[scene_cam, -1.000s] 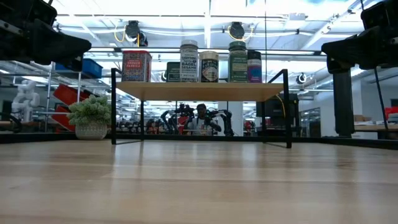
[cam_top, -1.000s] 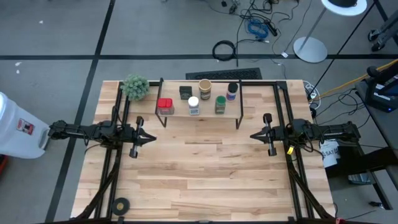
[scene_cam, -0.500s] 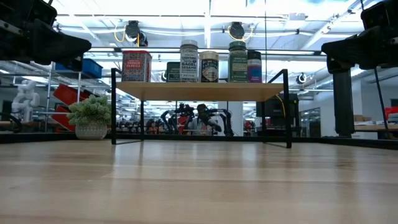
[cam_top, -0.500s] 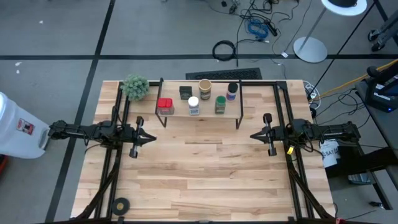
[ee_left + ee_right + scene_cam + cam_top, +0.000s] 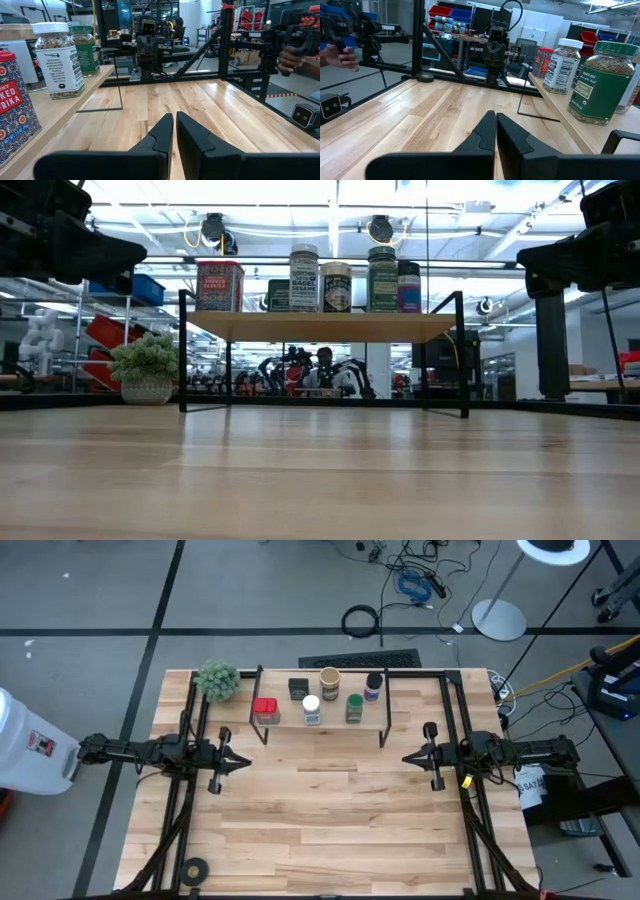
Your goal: Shelf spices
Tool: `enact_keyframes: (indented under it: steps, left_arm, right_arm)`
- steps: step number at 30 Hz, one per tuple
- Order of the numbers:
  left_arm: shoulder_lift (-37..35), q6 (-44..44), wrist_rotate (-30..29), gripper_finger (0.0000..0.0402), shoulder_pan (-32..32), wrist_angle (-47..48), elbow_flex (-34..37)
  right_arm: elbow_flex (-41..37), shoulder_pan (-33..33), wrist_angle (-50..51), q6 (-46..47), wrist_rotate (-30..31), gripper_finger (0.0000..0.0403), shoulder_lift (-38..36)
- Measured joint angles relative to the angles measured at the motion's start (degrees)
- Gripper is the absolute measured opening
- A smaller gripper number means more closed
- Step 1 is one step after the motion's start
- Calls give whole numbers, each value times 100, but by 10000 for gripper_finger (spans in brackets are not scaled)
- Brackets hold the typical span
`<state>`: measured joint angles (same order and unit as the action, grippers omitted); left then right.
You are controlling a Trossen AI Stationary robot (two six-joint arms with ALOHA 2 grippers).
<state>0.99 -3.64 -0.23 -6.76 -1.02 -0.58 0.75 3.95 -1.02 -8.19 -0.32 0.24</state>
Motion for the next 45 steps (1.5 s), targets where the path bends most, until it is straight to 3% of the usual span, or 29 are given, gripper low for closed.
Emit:
enact_keyframes:
  steps: [8, 14, 19, 26, 45]
  left_arm:
    - [0, 0, 1, 31, -1, 0, 0]
    - [-2, -2, 0, 31, 0, -2, 0]
    - [-2, -2, 0, 31, -1, -4, 0]
    - [-2, -2, 0, 31, 1, -7, 0]
    - [-1, 25, 0, 31, 0, -6, 0]
  right_arm:
    - [21, -5, -72, 389, 69, 0, -1]
    - [464, -14, 56, 455, 83, 0, 184]
    - [1337, -11, 800, 525, 295, 0, 539]
    - [2441, -14, 911, 618, 1088, 0, 1187]
    - [5745, -11, 2674, 131, 1058, 0, 3196]
